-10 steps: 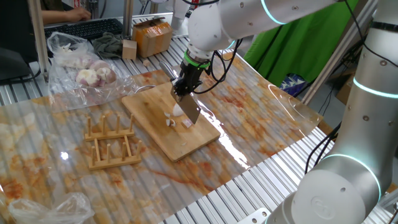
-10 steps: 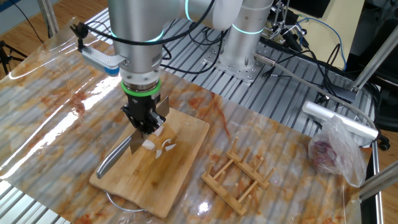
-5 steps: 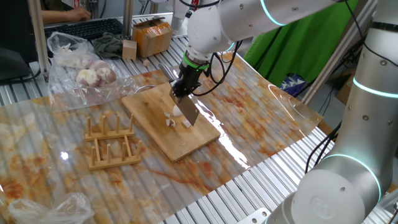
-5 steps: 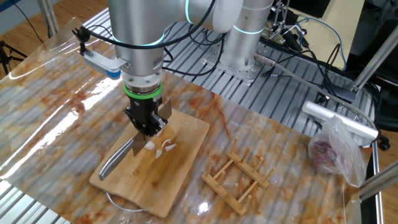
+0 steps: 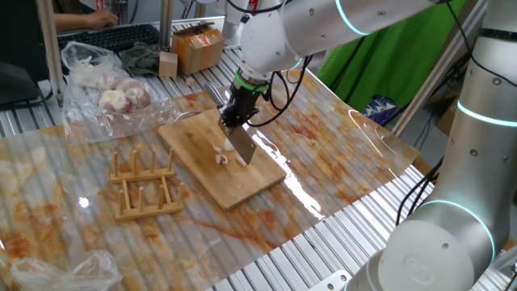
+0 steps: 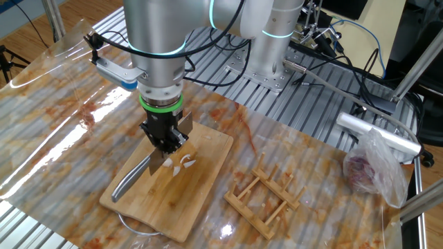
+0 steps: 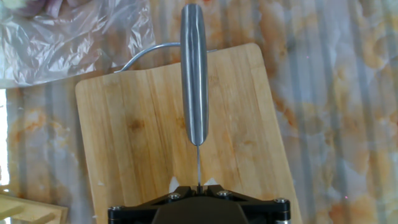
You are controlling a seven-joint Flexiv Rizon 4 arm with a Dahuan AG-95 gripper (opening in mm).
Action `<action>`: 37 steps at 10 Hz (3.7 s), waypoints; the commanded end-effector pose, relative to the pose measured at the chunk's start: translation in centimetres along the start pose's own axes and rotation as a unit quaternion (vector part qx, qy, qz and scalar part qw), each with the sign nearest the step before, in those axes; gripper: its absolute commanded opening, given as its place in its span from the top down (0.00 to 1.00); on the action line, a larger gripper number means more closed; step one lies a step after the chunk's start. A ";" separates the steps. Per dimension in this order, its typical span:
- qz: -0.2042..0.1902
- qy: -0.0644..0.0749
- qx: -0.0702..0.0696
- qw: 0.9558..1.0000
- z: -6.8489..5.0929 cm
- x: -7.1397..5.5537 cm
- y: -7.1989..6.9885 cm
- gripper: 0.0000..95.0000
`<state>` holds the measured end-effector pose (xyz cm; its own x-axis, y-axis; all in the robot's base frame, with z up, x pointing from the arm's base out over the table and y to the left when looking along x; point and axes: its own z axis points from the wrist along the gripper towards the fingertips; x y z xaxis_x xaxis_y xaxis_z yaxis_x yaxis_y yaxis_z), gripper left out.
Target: Chop the onions
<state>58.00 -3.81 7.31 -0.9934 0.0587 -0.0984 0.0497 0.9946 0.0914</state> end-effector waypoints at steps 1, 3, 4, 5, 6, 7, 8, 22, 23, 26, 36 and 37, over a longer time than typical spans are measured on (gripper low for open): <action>0.008 -0.001 0.001 1.000 0.6 0.1 0.5 1.00; 0.009 -0.004 0.004 1.000 1.3 0.2 1.2 1.00; 0.009 -0.005 0.004 1.000 1.5 0.3 1.2 1.00; 0.008 -0.006 0.004 1.000 1.9 0.4 1.1 1.00; 0.010 -0.007 0.003 1.000 2.2 0.4 1.1 1.00; 0.010 -0.008 0.003 1.000 2.5 0.5 1.0 1.00; 0.012 -0.009 0.003 1.000 2.7 0.5 1.0 1.00; 0.018 -0.004 0.009 1.000 -0.4 0.1 1.3 1.00; 0.013 -0.003 0.010 1.000 -1.2 -0.1 1.1 1.00; -0.003 -0.002 0.015 1.000 -2.7 -0.6 0.1 1.00; -0.007 -0.006 0.013 1.000 -1.1 -0.7 -0.3 1.00; -0.008 -0.007 0.012 1.000 -1.0 -0.7 -0.5 1.00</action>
<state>58.66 -4.44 8.21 -0.9923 0.0452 -0.1155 0.0376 0.9970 0.0676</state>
